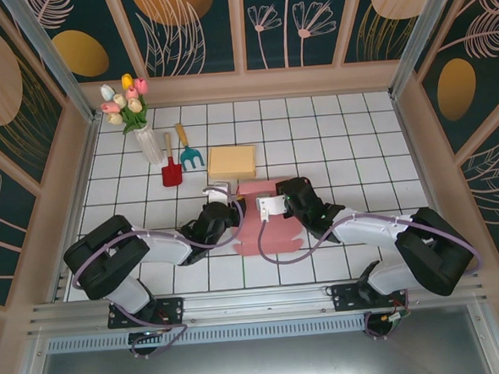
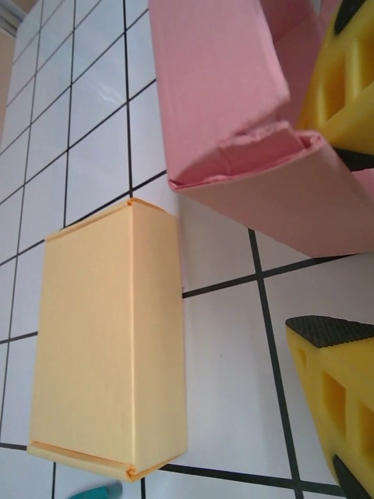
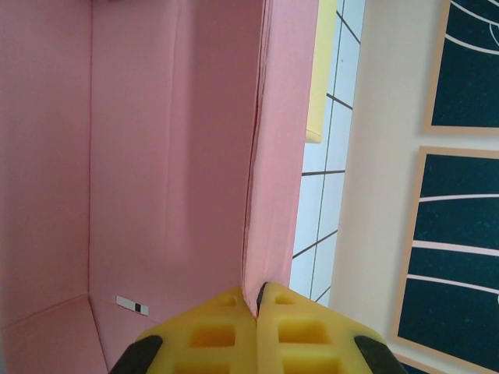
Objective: Fold the paper box
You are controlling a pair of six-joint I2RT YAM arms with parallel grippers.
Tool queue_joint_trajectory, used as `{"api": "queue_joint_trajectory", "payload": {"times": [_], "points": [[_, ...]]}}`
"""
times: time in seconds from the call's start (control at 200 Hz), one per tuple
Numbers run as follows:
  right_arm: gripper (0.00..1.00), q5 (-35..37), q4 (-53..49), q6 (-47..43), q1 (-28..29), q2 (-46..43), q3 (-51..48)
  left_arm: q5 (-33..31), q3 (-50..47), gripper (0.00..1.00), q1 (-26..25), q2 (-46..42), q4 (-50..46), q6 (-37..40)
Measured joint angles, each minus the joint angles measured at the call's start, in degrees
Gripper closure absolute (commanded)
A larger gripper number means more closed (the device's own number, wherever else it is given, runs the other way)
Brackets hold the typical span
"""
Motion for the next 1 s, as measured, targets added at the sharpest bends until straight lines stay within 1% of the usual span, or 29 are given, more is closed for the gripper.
{"api": "queue_joint_trajectory", "payload": {"times": [0.11,0.275,0.41,0.44,0.475,0.525,0.566,0.606,0.671,0.716,0.776,0.816,0.881,0.911,0.961,1.001], "points": [[1.0,0.1,0.0,0.2,0.0,0.0,0.0,0.1,0.6,0.49,0.1,0.8,-0.2,0.1],[1.0,0.1,-0.2,0.2,0.0,0.0,0.0,-0.1,3.0,0.51,0.1,5.4,-0.1,0.6],[1.0,0.1,-0.2,0.2,0.0,0.0,0.0,-3.0,5.4,0.55,0.1,8.7,-0.1,0.9],[1.0,0.1,-0.2,0.2,0.0,0.0,0.0,-3.7,5.7,0.57,0.1,8.9,-0.1,0.9],[1.0,0.2,-0.2,0.2,0.0,0.0,0.0,-4.5,5.9,0.64,0.1,9.0,-0.2,0.9],[1.0,0.1,-0.2,0.3,-0.1,0.0,0.1,-5.2,6.1,0.79,0.0,9.1,-0.1,0.5],[1.0,-0.2,-0.3,0.4,-0.1,0.1,0.4,-5.5,6.3,0.88,-0.4,9.1,-0.1,0.4],[1.0,-0.5,-0.4,0.5,0.0,0.2,0.6,-5.9,6.6,0.93,-0.8,9.1,-0.2,0.1],[1.0,-0.6,-0.4,0.6,0.0,0.4,0.8,-7.1,7.0,0.95,-1.2,9.1,-1.0,-0.9],[1.0,-0.8,-0.4,0.7,0.0,0.5,0.9,-7.9,7.1,0.95,-1.4,9.3,-1.5,-1.8],[1.0,-1.0,-0.4,1.0,0.0,0.7,1.0,-8.8,7.2,0.91,-1.6,9.6,-1.6,-2.9],[1.0,-1.2,-0.4,1.3,0.0,0.7,1.1,-9.1,7.3,0.84,-1.7,9.9,-1.6,-3.2],[1.0,-1.2,-0.5,1.5,0.0,0.8,1.1,-9.6,7.3,0.68,-1.7,10.1,-1.4,-3.7],[1.0,-1.0,-0.6,1.5,0.0,0.8,1.1,-10.3,7.3,0.62,-1.6,10.2,-1.1,-3.7],[1.0,-0.7,-0.7,1.6,0.0,0.8,1.1,-10.4,6.9,0.55,-1.4,10.4,-0.6,-3.3],[1.0,-0.5,-0.9,1.6,0.0,0.8,1.1,-10.5,6.4,0.52,-1.1,10.5,0.0,-3.3]]}}
